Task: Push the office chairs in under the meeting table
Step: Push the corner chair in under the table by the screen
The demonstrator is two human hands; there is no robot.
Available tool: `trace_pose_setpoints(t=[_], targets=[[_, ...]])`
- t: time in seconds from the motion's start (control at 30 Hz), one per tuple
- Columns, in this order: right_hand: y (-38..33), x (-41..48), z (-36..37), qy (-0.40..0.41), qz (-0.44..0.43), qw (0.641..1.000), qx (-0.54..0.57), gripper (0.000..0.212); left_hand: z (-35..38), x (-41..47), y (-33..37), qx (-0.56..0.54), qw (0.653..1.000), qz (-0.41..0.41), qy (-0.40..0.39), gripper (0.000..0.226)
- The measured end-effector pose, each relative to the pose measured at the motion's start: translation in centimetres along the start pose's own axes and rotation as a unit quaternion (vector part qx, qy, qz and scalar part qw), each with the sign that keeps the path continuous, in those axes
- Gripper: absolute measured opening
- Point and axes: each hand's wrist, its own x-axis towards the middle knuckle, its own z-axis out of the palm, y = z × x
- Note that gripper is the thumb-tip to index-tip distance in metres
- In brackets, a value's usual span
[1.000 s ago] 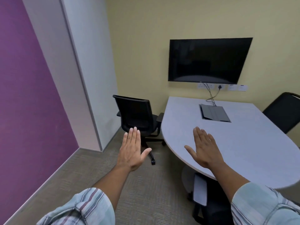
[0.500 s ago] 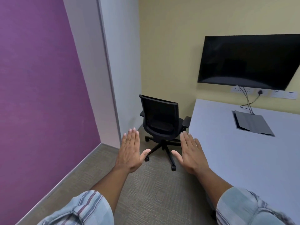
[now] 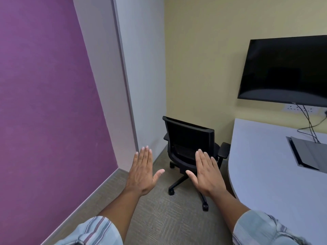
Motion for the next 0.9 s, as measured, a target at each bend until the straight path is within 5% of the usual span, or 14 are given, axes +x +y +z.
trace_pose_setpoints(t=[0.53, 0.9], targets=[[6.0, 20.4, 4.2, -0.001, 0.035, 0.999, -0.018, 0.092, 5.7, 21.2, -4.6, -0.005, 1.000, 0.023, -0.013, 0.105], [8.7, 32.3, 7.5, -0.002, 0.127, 0.991, -0.033, 0.101, 11.4, 37.5, -8.8, -0.028, 0.991, 0.118, -0.051, 0.105]])
